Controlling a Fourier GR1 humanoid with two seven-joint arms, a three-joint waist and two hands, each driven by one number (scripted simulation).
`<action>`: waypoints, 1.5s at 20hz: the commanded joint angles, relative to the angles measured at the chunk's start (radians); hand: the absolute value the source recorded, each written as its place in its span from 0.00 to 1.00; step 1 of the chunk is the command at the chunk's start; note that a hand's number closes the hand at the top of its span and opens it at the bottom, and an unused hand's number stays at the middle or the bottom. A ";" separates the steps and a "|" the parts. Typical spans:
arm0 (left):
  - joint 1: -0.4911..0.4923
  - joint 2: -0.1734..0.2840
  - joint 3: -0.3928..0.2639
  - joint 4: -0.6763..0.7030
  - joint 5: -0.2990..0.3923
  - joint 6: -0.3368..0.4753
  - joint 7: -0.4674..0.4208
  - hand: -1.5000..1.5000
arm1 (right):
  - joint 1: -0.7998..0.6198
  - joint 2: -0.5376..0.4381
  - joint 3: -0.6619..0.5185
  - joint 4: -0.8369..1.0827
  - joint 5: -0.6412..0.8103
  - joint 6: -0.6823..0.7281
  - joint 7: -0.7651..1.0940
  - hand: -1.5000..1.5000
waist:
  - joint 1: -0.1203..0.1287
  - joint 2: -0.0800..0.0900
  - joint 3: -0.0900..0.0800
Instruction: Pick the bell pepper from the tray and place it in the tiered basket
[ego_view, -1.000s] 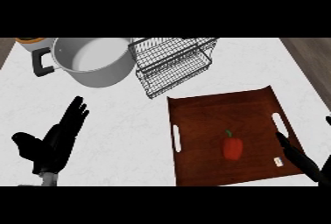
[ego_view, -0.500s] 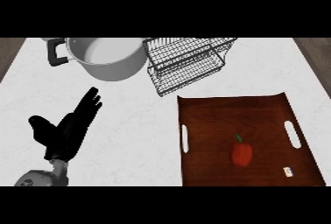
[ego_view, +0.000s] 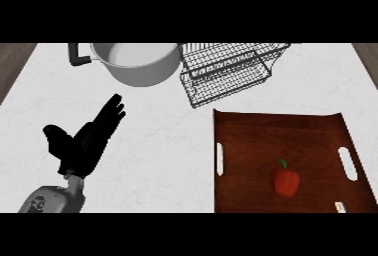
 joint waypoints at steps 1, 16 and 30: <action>-0.045 -0.032 -0.033 0.024 -0.024 0.013 0.018 0.50 | 0.019 0.024 0.074 -0.065 0.160 0.037 0.185 0.00 | 0.016 0.008 0.002; -0.084 -0.048 -0.001 0.102 -0.015 -0.003 0.015 0.50 | -0.240 0.026 0.219 -0.082 0.707 0.407 0.983 0.00 | 0.016 -0.013 0.007; -0.056 -0.086 0.017 0.129 -0.048 0.004 -0.017 0.50 | -0.621 0.025 0.276 0.101 0.875 0.593 1.395 0.00 | -0.012 -0.034 0.011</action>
